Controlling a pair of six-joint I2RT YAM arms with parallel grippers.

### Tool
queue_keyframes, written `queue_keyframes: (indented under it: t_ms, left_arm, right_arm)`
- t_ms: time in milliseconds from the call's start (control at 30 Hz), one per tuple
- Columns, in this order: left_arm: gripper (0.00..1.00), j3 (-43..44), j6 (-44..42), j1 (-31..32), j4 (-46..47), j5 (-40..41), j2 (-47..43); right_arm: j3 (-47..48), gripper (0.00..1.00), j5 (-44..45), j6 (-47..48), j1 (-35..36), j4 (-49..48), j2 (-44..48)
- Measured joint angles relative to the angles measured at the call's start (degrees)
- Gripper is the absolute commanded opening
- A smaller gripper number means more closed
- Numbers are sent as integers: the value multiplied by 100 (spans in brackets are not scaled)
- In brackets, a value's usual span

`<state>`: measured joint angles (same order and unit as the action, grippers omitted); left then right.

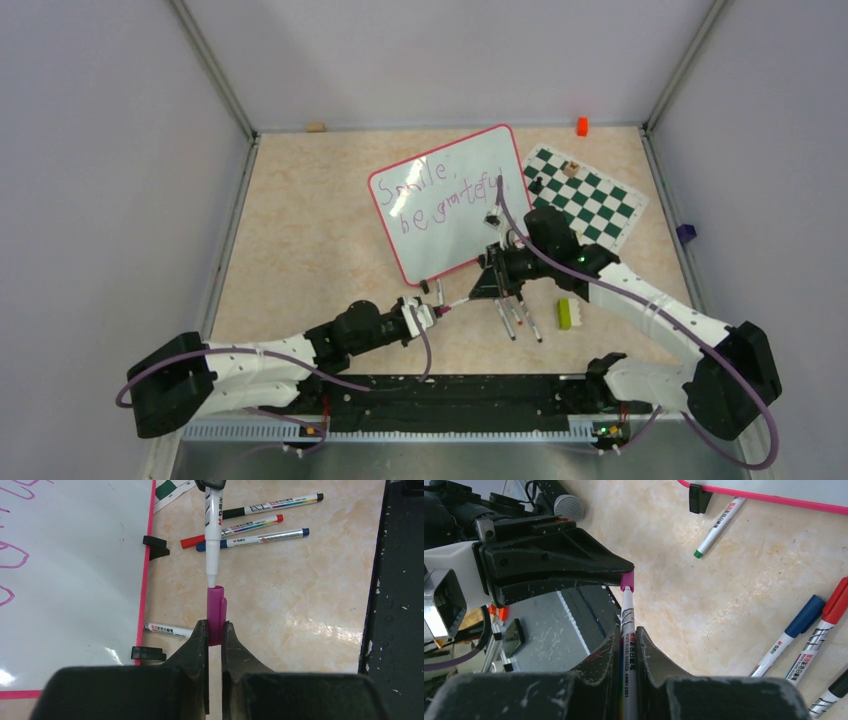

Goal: Write a sentence on the whiteboard
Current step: Close the whiteboard marker at the center of the board.

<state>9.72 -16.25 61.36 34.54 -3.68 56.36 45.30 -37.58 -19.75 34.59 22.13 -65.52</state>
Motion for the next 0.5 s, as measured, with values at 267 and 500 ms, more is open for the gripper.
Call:
queue_keyframes:
  t_ms: [267,500]
  left_arm:
    - [0,-2,0,-37,-256,7,0]
    - [0,-11,24,-55,-684,136,0]
  right_arm:
    - [-103,0,63,-157,144,-339,-271]
    - [-129,0,481,-334,544,-636,-579]
